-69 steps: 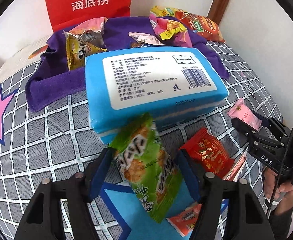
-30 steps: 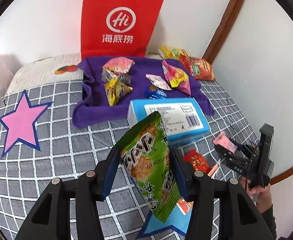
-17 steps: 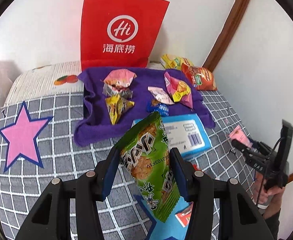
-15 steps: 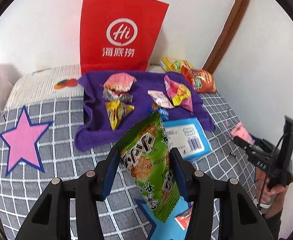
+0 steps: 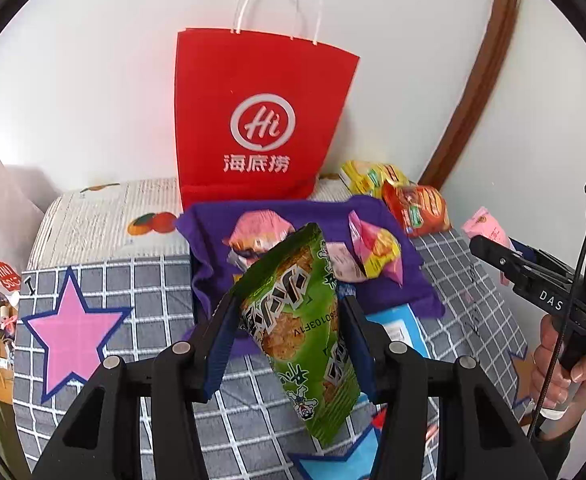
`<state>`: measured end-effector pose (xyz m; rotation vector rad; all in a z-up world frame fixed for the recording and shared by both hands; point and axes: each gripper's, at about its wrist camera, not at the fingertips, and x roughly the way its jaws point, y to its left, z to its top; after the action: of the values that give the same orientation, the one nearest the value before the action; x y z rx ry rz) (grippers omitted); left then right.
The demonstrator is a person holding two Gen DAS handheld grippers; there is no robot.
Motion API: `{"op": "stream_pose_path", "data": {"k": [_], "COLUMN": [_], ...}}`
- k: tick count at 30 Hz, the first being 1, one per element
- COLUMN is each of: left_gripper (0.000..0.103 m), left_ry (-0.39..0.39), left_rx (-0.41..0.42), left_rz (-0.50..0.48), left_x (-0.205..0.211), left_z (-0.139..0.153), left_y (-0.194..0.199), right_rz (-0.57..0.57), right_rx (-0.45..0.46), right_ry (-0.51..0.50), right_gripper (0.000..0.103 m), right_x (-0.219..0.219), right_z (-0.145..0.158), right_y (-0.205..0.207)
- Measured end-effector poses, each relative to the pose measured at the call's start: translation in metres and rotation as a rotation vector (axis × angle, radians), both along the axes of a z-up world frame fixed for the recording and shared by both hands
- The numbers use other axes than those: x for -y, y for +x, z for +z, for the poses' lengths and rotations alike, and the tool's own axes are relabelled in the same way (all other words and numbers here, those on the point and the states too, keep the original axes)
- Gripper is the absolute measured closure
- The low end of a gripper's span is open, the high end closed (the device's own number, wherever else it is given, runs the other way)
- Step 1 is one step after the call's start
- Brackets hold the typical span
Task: Organize snacks
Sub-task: 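Lift and carry the pink peach packet and green chip bag over the purple towel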
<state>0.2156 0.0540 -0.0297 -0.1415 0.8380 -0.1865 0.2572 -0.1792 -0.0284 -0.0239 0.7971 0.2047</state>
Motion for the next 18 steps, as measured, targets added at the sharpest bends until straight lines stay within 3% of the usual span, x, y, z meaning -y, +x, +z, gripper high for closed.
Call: {"op": "stream_pose_path", "data": {"k": [18], "left_gripper": [0.054], "left_ry": [0.009], "left_rx": [0.015], "left_rz": [0.056], "left_x": [-0.008], "left_z": [0.008], "left_y": [0.05], "right_rz": [0.074], "right_rx": [-0.001], "right_ry": [0.101], "right_gripper": [0.042], "right_x": [-0.039], "right_z": [0.011], "right_y": [0.069]}}
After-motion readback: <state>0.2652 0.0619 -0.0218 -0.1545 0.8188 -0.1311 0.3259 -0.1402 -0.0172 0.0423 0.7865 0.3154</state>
